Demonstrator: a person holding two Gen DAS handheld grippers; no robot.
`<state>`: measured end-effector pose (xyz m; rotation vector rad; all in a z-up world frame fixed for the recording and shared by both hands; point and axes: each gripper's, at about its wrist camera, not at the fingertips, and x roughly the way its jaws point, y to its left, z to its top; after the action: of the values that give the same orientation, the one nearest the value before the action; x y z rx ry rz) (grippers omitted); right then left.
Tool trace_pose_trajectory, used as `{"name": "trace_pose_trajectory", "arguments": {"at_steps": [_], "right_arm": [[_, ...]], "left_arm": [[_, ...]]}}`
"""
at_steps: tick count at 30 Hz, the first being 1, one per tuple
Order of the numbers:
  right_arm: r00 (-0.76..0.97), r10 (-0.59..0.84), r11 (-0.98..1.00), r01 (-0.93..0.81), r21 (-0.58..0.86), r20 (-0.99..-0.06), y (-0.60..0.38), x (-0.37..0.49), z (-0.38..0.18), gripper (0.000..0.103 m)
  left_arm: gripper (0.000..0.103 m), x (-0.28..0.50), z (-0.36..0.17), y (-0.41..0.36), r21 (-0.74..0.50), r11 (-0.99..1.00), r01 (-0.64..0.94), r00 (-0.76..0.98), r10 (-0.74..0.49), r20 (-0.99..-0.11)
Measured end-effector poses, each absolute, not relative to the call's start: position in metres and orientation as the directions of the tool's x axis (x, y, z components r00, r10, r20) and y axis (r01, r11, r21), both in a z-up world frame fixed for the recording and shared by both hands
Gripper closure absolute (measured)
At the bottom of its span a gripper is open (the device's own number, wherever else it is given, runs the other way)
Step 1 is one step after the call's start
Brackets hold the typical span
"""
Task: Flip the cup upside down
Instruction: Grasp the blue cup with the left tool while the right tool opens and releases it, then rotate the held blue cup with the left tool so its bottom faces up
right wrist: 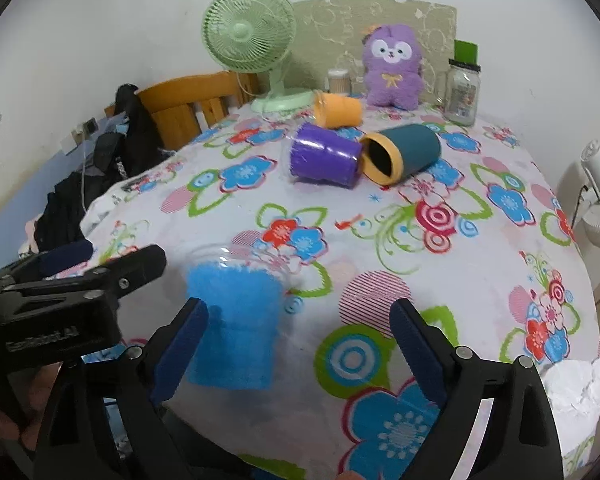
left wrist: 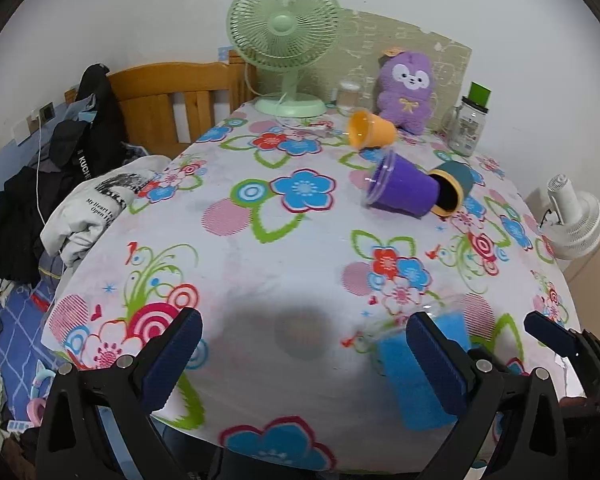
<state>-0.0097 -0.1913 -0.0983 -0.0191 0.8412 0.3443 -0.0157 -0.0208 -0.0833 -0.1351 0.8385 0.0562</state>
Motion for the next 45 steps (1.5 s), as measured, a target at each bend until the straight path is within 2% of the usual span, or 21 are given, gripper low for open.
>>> {"name": "trace_pose_trajectory", "arguments": {"at_steps": [4, 17, 27, 39, 41, 42, 45], "right_arm": [[0.623, 0.323, 0.938, -0.309, 0.156, -0.712, -0.205, -0.014, -0.096, 0.009], [0.641, 0.274, 0.957, -0.255, 0.138, -0.717, -0.258, -0.025, -0.101, 0.009], [0.635, 0.231, 0.973, -0.136, 0.187, -0.737, -0.304, -0.029, -0.111, 0.009], [0.628, 0.241, 0.970, -0.149, 0.190, -0.740, -0.298, -0.027, -0.111, 0.009], [0.626, 0.241, 0.970, -0.149, 0.190, -0.741, -0.297, -0.026, -0.111, 0.009], [0.626, 0.240, 0.971, -0.147, 0.189, -0.742, -0.296, -0.026, -0.111, 0.009], [0.625, 0.236, 0.972, -0.142, 0.189, -0.744, -0.295, -0.026, -0.111, 0.009]], "left_arm": [[0.000, -0.018, -0.080, -0.036, -0.094, 0.991, -0.091, 0.673, -0.008, -0.739], [0.000, -0.027, -0.084, -0.083, -0.097, 0.995, -0.028, 0.657, -0.055, -0.752], [0.000, -0.020, -0.103, -0.102, -0.083, 0.997, -0.002, 0.611, -0.064, -0.789], [0.000, -0.018, -0.124, -0.111, -0.049, 0.998, 0.027, 0.571, -0.055, -0.819], [0.002, -0.018, -0.124, -0.110, -0.050, 0.998, 0.028, 0.572, -0.057, -0.818], [0.006, -0.018, -0.124, -0.109, -0.048, 0.998, 0.028, 0.575, -0.056, -0.816], [0.030, -0.016, -0.126, -0.108, -0.062, 0.997, 0.047, 0.570, -0.078, -0.818]]}}
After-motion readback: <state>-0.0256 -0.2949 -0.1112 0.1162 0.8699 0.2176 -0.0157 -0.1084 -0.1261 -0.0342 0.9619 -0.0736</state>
